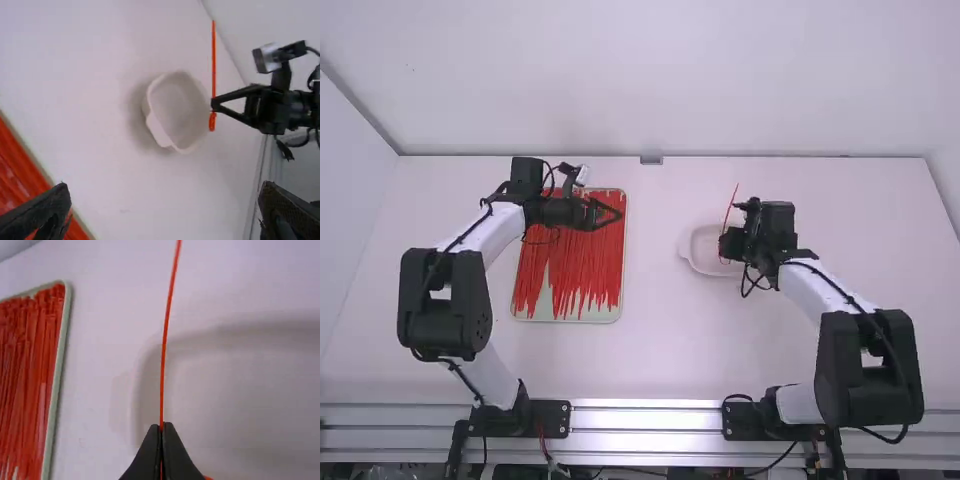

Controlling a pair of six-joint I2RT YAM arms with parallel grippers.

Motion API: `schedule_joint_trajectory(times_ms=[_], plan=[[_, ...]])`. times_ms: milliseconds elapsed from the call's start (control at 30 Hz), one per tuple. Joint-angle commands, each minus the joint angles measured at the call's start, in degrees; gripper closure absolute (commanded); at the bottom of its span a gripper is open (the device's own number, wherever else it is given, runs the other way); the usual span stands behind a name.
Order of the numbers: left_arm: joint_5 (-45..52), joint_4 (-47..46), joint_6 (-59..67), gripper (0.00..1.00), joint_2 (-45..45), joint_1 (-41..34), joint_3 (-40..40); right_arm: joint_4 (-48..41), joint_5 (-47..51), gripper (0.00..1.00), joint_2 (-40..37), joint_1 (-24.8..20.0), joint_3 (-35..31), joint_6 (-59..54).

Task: Fasten the cable tie

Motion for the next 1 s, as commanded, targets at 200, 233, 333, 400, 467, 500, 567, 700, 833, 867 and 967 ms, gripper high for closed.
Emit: schedule_joint_trajectory(times_ms=[200, 233, 333, 400, 467, 500, 567, 700, 833, 867, 967], plan=[[4.09, 2.6, 0.13, 0.01, 0.15, -0.24, 1.07, 3.69, 1.64, 1.0, 5.35, -0.09, 1.6, 1.95], [3.91, 3.17, -0.79, 0.01, 0.15, -0.2, 1.07, 3.76, 1.42, 1.0, 7.8, 0.28, 2.8, 1.95], [3.87, 3.41, -1.2, 0.01, 0.11, -0.15, 1.09, 3.72, 1.01, 1.0, 12.44, 0.55, 5.11, 1.99], [3.91, 3.19, -1.2, 0.01, 0.07, -0.31, 1.09, 3.74, -1.11, 1.0, 15.37, 0.24, 6.67, 1.97], [4.0, 3.13, -1.18, 0.01, 0.07, -0.13, 1.09, 3.74, -1.64, 1.0, 15.91, 0.33, 7.06, 1.97], [3.87, 3.08, -1.2, 0.01, 0.07, 0.04, 1.09, 3.58, -1.46, 0.85, 15.96, 0.68, 7.3, 1.99], [3.82, 3.08, -1.16, 0.01, 0.07, 0.15, 1.14, 3.23, -0.52, 0.45, 15.93, 0.83, 7.69, 2.03], [3.78, 2.89, -1.16, 0.01, -0.07, 0.13, 1.14, -2.19, 2.54, 0.09, 15.65, -0.13, 10.03, 4.17], [1.77, 1.29, -1.18, 0.01, -2.27, 0.15, 1.14, -14.36, 2.12, 0.01, 13.42, -0.13, 15.04, 3.85], [1.44, 0.98, -1.16, 0.01, -2.58, 0.15, 1.14, -15.45, 2.14, 0.01, 13.25, -0.13, 15.54, 3.74], [0.09, -1.9, -0.57, 0.01, -6.03, 0.13, 1.14, -25.22, 2.62, 0.01, 10.64, 0.37, 20.22, 1.77]])
